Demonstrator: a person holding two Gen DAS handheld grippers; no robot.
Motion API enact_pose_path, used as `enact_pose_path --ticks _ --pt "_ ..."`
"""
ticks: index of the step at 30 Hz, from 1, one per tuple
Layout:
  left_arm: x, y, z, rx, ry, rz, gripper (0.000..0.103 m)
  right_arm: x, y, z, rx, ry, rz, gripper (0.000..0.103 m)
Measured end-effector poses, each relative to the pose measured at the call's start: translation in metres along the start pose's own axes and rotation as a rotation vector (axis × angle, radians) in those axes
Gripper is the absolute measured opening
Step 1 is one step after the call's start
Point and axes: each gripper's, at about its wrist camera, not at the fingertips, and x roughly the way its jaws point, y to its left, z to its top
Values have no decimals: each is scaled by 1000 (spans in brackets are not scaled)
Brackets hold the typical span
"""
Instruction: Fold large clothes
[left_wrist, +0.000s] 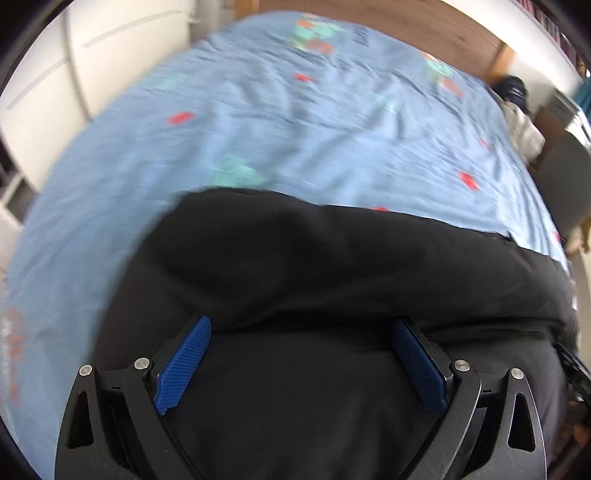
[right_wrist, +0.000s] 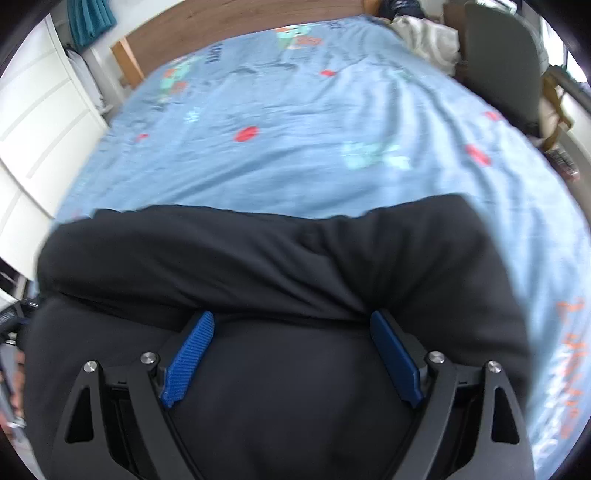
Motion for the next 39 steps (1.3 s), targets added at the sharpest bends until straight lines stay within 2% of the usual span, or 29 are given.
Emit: enact_pose_path --ticks 1,3,8,13,18,28,39 --pt "-8 3 -3 6 -23 7 97 -9 1 -2 -8 -15 -16 87" --pt "-25 6 -11 35 -59 -9 97 -31 6 -8 -33 -48 10 87" --pt "-40 3 -35 87 -83 -25 97 -58 22 -31 -77 -79 84 87" --pt "-43 2 -58 123 -158 -12 97 -45 10 -53 -46 -67 122 87" --pt "-38 2 -66 131 -204 -13 98 -39 -3 -64 -37 -88 145 87" --pt "-31 0 -73 119 -238 2 98 -33 -8 -73 -32 -108 158 89" --pt "-25 0 -80 116 -226 15 102 -28 -10 -74 -39 -115 158 91"
